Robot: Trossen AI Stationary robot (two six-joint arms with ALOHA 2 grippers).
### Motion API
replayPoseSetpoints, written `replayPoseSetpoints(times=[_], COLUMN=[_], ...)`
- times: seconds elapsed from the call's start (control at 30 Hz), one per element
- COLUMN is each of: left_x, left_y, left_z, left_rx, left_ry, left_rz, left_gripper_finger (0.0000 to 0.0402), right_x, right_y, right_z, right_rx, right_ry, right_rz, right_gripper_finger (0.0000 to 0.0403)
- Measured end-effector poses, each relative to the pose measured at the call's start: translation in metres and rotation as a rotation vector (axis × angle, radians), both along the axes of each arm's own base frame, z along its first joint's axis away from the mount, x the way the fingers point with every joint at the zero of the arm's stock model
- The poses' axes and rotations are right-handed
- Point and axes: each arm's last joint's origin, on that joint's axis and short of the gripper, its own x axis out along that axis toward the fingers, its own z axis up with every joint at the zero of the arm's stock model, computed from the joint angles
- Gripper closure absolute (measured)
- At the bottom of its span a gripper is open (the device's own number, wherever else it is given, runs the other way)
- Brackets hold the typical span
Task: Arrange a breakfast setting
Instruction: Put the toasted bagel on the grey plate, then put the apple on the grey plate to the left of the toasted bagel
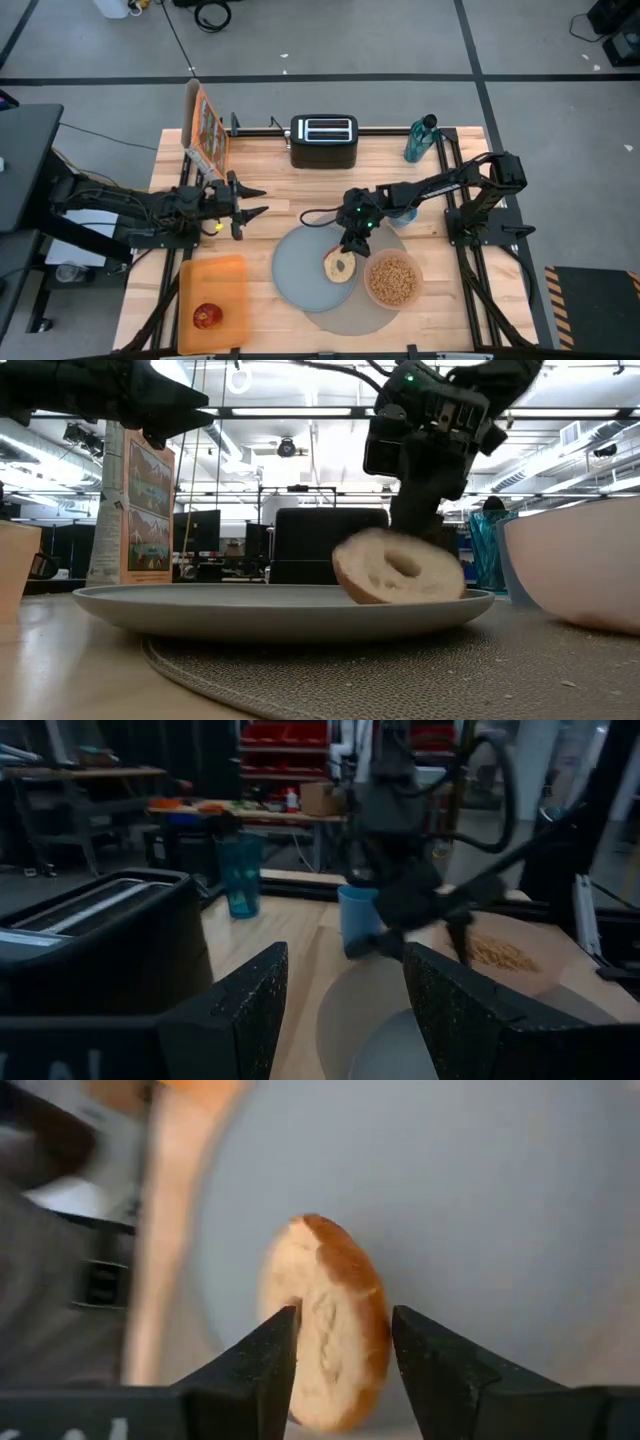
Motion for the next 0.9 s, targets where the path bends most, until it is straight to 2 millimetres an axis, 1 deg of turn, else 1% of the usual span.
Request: replayPoseSetpoints(times=[0.07,0.13,0.2,0.3,0.37,0.5,0.63,0.73,0.83,0.9], left_x=[0.001,0.002,0.003,0.004,0.002,0.001,0.000,0.001,0.003,0.002], left_y=[-0.001,-0.002,-0.002,-0.003,-0.005,-0.011,-0.012,-0.009,-0.007,-0.009], left_z=[0.004,0.014,0.024,0.033,0.038,0.051,0.063,0.074,0.086,0.092], left_rx=[-0.005,-0.029,-0.062,-0.109,-0.155,-0.258,-0.343,-0.391,-0.420,-0.427], left_ry=[0.019,0.049,0.108,0.188,0.217,0.272,0.355,0.455,0.538,0.610], left_rz=[-0.037,-0.067,-0.070,-0.062,-0.065,-0.071,0.033,0.108,0.159,0.125], left_gripper_finger=[0.0194,0.0194,0.0194,0.0194,0.0194,0.0194,0.0194,0.0194,0.0194,0.0194], right_x=[-0.001,-0.002,-0.001,-0.001,-0.006,-0.017,-0.033,-0.043,-0.053,-0.063], right_y=[-0.003,-0.005,-0.005,-0.005,-0.005,0.002,0.000,-0.006,-0.008,-0.010], right_z=[0.006,0.011,0.012,0.011,0.011,0.013,0.013,0.025,0.049,0.066], right_rx=[-0.083,-0.166,-0.186,-0.229,-0.279,-0.343,-0.426,-0.517,-0.585,-0.625], right_ry=[0.044,0.033,0.005,-0.007,-0.017,-0.161,-0.279,-0.393,-0.522,-0.584], right_rz=[-0.007,-0.015,0.004,0.020,0.012,0.024,0.012,-0.011,-0.008,-0.001], right_gripper_finger=[0.0228,0.0228,0.0228,0.0228,0.0228,0.0229,0.0229,0.0229,0.0229,0.0229])
